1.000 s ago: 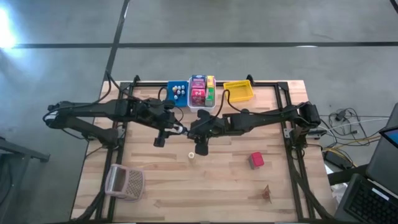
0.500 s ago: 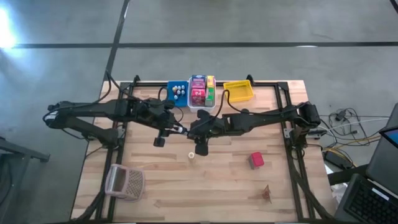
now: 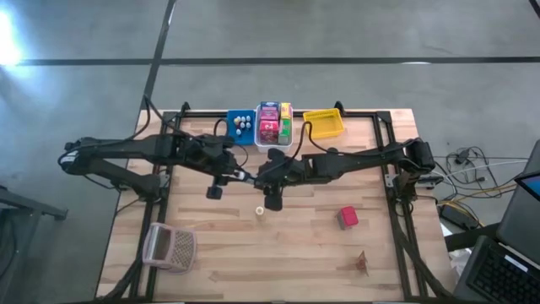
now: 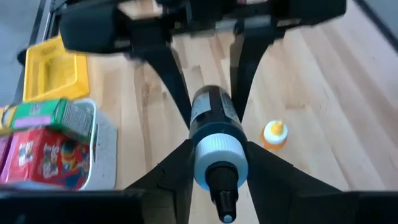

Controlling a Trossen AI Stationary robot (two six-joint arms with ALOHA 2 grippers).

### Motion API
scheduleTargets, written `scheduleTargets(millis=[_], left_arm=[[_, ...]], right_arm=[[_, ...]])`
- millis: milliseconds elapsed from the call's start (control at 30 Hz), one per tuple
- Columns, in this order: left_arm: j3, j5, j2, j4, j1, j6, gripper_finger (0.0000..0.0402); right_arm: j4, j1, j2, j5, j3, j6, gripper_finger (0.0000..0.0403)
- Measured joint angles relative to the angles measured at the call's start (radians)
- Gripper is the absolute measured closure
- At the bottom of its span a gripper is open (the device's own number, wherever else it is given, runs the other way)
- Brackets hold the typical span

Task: Pick & Place Kitchen Items
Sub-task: Put the large black food coloring bottle into the blue bin

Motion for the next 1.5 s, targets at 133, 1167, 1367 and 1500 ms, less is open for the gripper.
scheduleTargets(millis=[133,1167,1367,1500], left_arm=[[0.020,-0.039,0.000,-0.054,0.010,-0.008,0.0270],[0.265,0.046,0.291,-0.361,0.561,0.154,0.0271],[0.366,0.043,0.386,-0.453,0.569,0.192,0.0271],[0.445,0.043,0.423,-0.467,0.590,0.205,0.0271]], right_arm=[[-0.004,-0.001,-0.001,0.006,0.002,0.004,0.0215],[-0.282,-0.014,-0.404,0.184,-0.226,0.185,0.0279],[-0.278,-0.029,-0.594,0.214,-0.326,0.186,0.0299],[-0.226,-0.046,-0.694,0.213,-0.397,0.182,0.0311]])
